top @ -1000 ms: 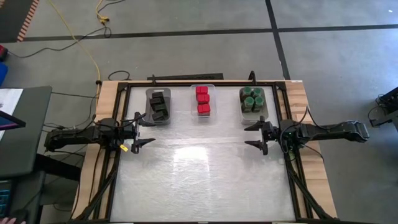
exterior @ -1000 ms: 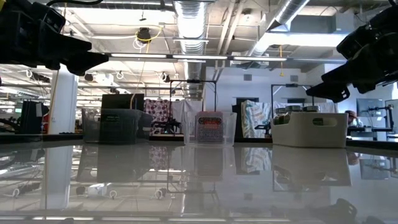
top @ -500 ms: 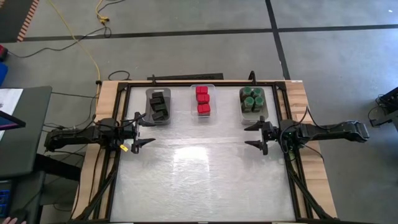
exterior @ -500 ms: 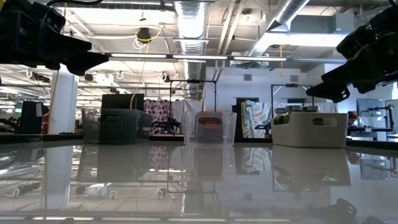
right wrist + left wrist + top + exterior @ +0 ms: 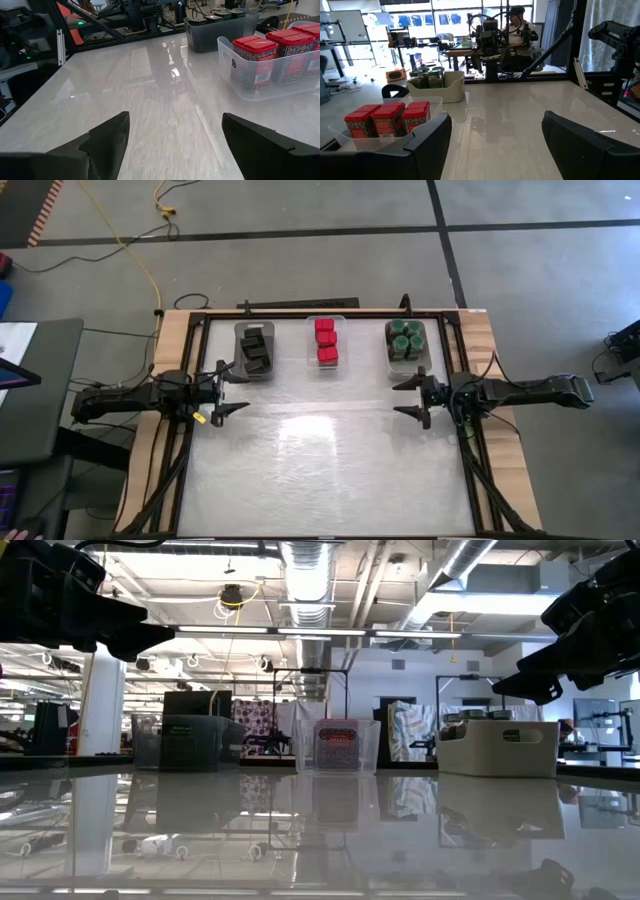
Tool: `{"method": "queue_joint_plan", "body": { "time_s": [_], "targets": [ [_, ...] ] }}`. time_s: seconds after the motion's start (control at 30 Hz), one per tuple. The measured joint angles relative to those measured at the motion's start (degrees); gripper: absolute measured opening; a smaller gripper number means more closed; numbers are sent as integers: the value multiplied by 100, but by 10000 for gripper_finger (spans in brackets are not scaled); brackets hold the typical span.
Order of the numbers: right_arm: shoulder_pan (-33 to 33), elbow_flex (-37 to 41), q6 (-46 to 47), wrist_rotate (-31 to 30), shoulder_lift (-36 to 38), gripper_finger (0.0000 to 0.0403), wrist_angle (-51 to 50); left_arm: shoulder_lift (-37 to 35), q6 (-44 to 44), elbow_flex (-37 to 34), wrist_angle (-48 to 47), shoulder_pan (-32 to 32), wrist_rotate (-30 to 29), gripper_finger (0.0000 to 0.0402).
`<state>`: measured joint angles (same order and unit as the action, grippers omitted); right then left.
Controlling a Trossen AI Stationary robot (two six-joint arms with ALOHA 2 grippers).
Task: Sort spices by type
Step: Return to Home Position
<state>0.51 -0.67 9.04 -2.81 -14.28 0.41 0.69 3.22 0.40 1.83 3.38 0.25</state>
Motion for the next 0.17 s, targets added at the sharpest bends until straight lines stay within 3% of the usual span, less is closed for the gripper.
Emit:
{"method": "queue_joint_plan", "body": {
  "time_s": [0.17],
  "targets": [
    [0,1,2,0,2,345,1,1,0,0,2,-2,0,296]
  ]
}}
